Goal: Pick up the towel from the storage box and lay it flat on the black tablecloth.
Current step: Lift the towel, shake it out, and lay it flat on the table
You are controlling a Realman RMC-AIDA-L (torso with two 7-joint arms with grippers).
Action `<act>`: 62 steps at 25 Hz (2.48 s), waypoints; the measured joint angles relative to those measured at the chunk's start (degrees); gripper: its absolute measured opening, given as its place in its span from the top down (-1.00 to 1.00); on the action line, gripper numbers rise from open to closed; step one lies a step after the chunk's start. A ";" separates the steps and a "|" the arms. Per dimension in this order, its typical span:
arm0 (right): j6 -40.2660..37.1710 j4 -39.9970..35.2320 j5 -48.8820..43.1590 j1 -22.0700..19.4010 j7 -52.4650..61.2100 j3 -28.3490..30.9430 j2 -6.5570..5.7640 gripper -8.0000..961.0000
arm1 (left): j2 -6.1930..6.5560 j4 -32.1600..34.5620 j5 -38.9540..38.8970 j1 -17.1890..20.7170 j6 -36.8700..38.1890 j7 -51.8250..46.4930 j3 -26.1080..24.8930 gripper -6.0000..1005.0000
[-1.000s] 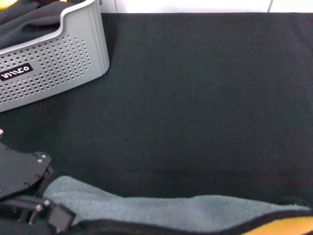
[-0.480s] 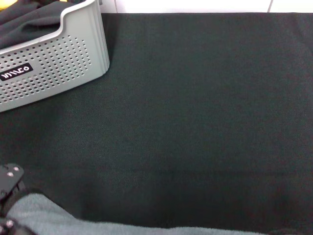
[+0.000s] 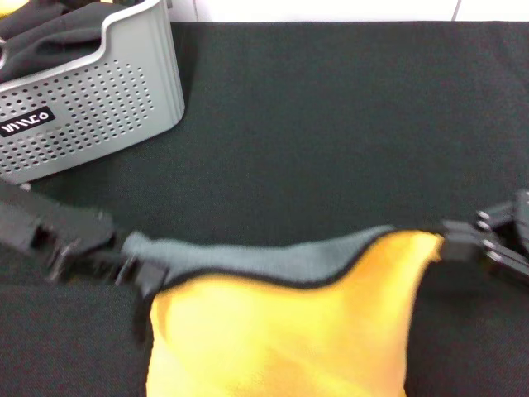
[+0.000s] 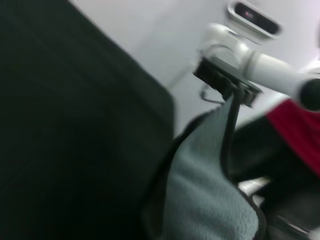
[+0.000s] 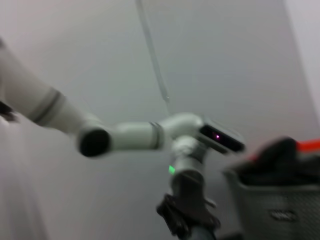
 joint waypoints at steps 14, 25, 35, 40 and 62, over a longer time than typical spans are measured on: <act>22.50 4.89 -5.96 6.77 -2.74 -0.66 0.53 0.97 | -5.99 -0.49 18.58 -4.63 -18.30 -1.50 -16.39 0.97; 34.42 11.83 -7.02 13.72 -2.46 -0.82 0.16 0.97 | -8.86 -1.01 25.01 -7.80 -26.47 -5.05 -16.41 0.96; 41.44 12.22 -11.81 16.55 -0.22 -0.91 0.37 0.97 | -9.67 -0.96 24.69 -8.53 -32.31 -7.57 -16.62 0.95; 42.90 13.52 -13.11 17.62 0.54 -0.95 0.50 0.97 | -10.19 -1.12 24.86 -8.60 -33.71 -8.07 -16.65 0.93; 43.43 13.53 -13.05 17.10 0.80 -0.90 0.49 0.97 | -10.26 -8.36 14.59 -7.60 -35.00 -20.84 -18.56 0.79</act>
